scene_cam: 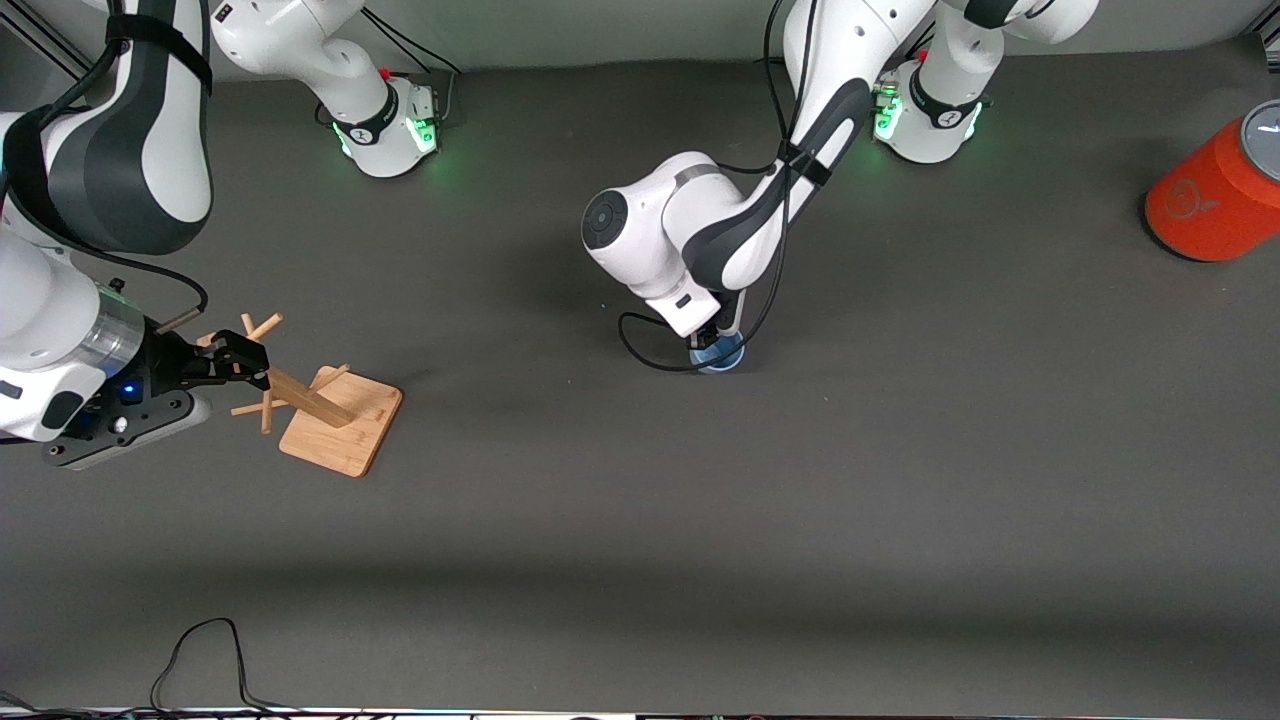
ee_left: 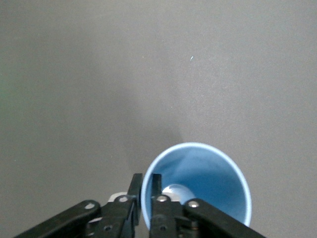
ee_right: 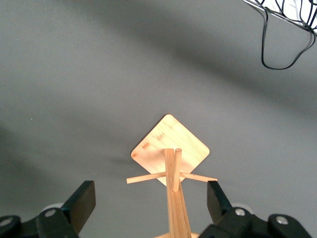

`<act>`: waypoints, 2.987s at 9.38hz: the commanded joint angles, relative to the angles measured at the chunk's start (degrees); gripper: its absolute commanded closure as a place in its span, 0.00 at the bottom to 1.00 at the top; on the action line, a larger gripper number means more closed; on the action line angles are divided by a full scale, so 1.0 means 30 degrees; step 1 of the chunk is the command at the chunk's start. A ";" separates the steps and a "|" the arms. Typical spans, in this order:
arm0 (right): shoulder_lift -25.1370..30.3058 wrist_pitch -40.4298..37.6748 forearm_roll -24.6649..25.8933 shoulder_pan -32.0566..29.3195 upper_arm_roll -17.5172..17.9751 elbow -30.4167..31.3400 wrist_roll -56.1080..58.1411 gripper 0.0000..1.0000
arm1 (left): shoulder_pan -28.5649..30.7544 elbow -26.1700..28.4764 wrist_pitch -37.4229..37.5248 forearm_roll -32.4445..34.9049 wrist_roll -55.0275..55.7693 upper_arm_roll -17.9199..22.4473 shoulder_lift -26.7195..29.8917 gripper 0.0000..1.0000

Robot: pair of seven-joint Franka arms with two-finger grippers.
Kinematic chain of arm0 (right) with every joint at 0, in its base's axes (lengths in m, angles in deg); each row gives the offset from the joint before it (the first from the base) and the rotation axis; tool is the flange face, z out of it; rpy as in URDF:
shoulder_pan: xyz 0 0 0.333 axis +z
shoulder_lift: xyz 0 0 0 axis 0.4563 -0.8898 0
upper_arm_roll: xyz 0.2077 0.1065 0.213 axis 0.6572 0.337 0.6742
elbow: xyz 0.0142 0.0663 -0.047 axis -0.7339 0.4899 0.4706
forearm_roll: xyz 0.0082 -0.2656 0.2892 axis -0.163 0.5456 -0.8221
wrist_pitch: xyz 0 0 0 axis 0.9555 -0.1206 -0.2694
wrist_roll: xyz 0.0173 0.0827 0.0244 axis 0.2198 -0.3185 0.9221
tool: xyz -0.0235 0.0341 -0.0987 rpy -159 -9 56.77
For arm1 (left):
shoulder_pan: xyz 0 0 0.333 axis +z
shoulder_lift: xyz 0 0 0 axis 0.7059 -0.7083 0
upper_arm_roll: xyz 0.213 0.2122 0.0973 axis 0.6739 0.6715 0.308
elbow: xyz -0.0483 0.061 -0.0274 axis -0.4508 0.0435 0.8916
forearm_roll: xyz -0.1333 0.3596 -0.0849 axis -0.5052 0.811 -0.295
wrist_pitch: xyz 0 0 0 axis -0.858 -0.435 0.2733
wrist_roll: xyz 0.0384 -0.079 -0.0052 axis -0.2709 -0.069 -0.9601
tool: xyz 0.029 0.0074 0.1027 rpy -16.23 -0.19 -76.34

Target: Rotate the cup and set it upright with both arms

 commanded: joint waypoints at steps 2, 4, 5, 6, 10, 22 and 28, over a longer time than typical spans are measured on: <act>0.0636 0.0066 0.0095 0.0128 -0.0070 0.0265 0.0461 0.00 | -0.0336 0.0158 0.0229 0.0831 -0.0306 0.0200 -0.0092 0.00; 0.0811 -0.0051 0.0269 0.0157 -0.0099 0.0236 0.0490 0.00 | -0.0044 -0.0046 0.1772 -0.0942 -0.3869 0.0112 0.1336 0.00; 0.0957 0.0007 0.0126 0.0158 0.0046 0.0439 0.0345 0.00 | 0.0016 -0.0106 0.2508 -0.1826 -0.5799 0.0198 0.2418 0.00; 0.1133 -0.0370 0.0153 0.0129 0.0221 0.0586 0.0228 0.00 | 0.0626 -0.0367 0.3096 -0.2125 -0.7240 0.0199 0.3270 0.00; 0.3236 -0.0783 0.0968 -0.4923 0.5711 0.1990 -0.1319 0.00 | 0.5039 -0.1544 0.5437 -0.2449 -1.8611 0.0228 0.6020 0.00; 0.6027 -0.2893 0.4040 -1.4081 1.6922 0.3487 -1.0438 0.00 | 1.6511 0.7277 0.1403 -0.7225 -4.8739 0.1342 1.6227 0.00; 0.7023 -0.1751 0.3554 -1.4022 1.6747 0.4279 -0.7596 0.00 | 1.6130 0.6662 0.1109 -0.7899 -4.8768 0.1107 1.5906 0.00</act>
